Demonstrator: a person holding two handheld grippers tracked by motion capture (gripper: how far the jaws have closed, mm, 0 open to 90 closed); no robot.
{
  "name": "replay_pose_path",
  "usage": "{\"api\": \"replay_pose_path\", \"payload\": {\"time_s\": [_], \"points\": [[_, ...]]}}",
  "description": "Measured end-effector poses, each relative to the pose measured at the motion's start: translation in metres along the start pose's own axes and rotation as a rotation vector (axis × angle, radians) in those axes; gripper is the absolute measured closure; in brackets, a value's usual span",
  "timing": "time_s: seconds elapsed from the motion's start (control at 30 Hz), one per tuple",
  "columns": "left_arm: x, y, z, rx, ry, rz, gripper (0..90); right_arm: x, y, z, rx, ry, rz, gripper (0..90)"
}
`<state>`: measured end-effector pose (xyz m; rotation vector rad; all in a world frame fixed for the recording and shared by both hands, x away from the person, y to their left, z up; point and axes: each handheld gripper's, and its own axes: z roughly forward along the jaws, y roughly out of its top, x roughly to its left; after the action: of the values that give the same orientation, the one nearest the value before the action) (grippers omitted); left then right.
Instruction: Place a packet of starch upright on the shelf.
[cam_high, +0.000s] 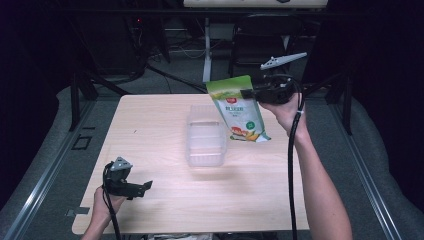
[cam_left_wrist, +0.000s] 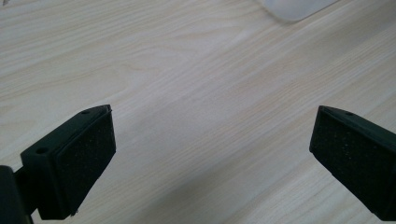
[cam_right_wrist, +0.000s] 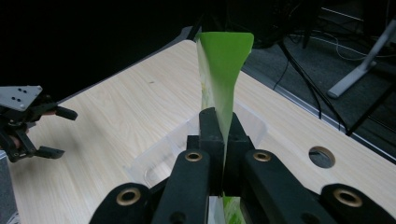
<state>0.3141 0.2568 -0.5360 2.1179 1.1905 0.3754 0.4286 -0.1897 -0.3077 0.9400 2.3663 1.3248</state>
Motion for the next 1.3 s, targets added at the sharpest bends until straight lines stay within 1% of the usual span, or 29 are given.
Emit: {"api": "replay_pose_path", "payload": {"time_s": [0.1,0.4,0.7,0.83,1.0,1.1,1.2,1.3], "points": [[0.000,0.000,0.000,0.003,-0.001,0.009,0.5,0.005,0.004,0.006,-0.001,0.012,-0.010,90.0],[0.000,0.000,0.000,0.004,-0.002,0.005,0.5,0.017,0.014,0.022,-0.018,0.059,-0.031,90.0],[0.001,-0.001,0.000,0.005,-0.003,0.006,0.5,0.031,0.017,0.046,-0.013,0.107,-0.047,90.0],[0.002,-0.001,-0.001,0.005,-0.005,0.010,0.5,0.036,0.016,0.056,-0.013,0.124,-0.047,90.0],[0.002,-0.001,-0.001,0.003,0.000,0.005,0.5,0.039,0.011,0.069,-0.004,0.147,-0.053,90.0],[0.002,-0.001,-0.001,0.008,-0.002,0.016,0.6,0.041,0.007,0.078,-0.001,0.157,-0.050,90.0],[0.001,-0.001,-0.001,0.008,-0.002,0.009,0.6,0.042,0.004,0.086,0.006,0.163,-0.055,90.0],[0.002,-0.001,-0.001,0.008,-0.001,0.012,0.6,0.043,0.001,0.094,0.013,0.171,-0.053,90.0]]}}
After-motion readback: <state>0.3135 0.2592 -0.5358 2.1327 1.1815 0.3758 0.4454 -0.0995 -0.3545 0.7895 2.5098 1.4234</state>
